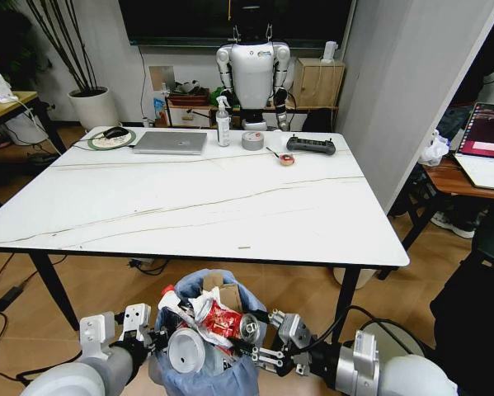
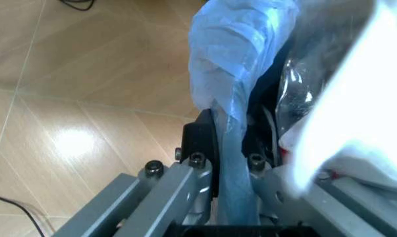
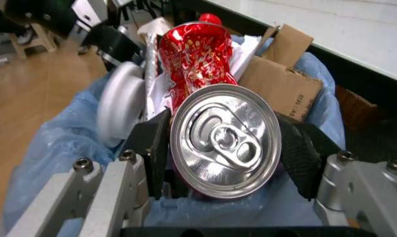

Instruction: Pick up the trash bin and place the trash from the table into it.

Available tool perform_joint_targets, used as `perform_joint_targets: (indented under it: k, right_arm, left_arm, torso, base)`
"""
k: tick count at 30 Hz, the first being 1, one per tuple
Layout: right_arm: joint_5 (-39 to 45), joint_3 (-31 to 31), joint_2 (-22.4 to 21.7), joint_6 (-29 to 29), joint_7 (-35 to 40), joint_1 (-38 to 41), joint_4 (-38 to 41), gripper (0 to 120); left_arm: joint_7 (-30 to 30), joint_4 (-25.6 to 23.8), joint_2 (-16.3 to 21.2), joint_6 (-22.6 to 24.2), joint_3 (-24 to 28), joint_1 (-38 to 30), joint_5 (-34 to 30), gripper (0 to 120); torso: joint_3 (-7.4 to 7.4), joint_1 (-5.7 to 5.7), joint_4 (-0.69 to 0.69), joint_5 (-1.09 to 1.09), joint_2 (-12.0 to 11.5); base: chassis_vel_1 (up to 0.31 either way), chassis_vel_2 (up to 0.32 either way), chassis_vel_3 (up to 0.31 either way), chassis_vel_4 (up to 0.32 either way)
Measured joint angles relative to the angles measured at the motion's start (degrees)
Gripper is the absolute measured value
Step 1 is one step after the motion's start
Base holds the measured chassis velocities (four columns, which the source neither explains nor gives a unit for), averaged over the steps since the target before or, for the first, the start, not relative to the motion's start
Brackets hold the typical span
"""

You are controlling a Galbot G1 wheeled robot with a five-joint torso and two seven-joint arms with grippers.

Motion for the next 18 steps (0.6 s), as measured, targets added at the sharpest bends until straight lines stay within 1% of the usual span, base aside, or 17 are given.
perform_joint_targets:
  k: [5, 7, 11, 13, 14, 15, 18]
  right_arm:
    - [-0.53, 0.51, 0.28, -0.28, 1.03, 0.11, -0.06, 50]
    - [-0.42, 0.69, 0.30, -0.29, 1.15, 0.18, 0.13, 52]
    - [-0.09, 1.13, 0.23, -0.37, 1.98, 0.14, 0.79, 67]
    - [-0.15, 1.26, 0.16, -0.29, 2.16, -0.28, 0.94, 77]
    - [-0.15, 1.26, 0.16, -0.29, 2.16, -0.28, 0.94, 77]
    - [-0.18, 1.30, 0.15, -0.27, 2.18, -0.41, 0.99, 80]
    - [-0.23, 1.44, 0.15, -0.08, 2.19, -0.56, 1.19, 93]
  left_arm:
    - [0.07, 0.00, 0.07, 0.01, -0.05, 0.05, 0.01, 0]
    - [0.09, 0.00, 0.07, 0.01, -0.01, 0.05, 0.02, 0]
    - [0.27, -0.01, 0.05, 0.00, 0.17, -0.08, 0.07, 0]
    - [0.28, 0.00, 0.06, 0.00, 0.16, -0.09, 0.09, 0]
    - [0.28, 0.00, 0.06, 0.00, 0.16, -0.09, 0.09, 0]
    - [0.28, -0.01, 0.06, 0.00, 0.15, -0.07, 0.10, 0]
    - [0.33, -0.01, 0.00, -0.02, 0.03, 0.04, 0.14, 0]
  torso:
    - [0.00, 0.00, 0.00, 0.00, 0.00]
    - [0.00, 0.00, 0.00, 0.00, 0.00]
    - [0.00, 0.00, 0.00, 0.00, 0.00]
    - [0.00, -0.01, 0.00, 0.00, 0.00]
    - [0.00, -0.01, 0.00, 0.00, 0.00]
    - [0.00, -0.01, 0.00, 0.00, 0.00]
    - [0.00, -0.01, 0.00, 0.00, 0.00]
  base:
    - [0.000, 0.000, 0.000, 0.000]
    - [0.000, 0.000, 0.000, 0.000]
    - [0.000, 0.000, 0.000, 0.000]
    - [0.000, 0.000, 0.000, 0.000]
    - [0.000, 0.000, 0.000, 0.000]
    - [0.000, 0.000, 0.000, 0.000]
    - [0.000, 0.000, 0.000, 0.000]
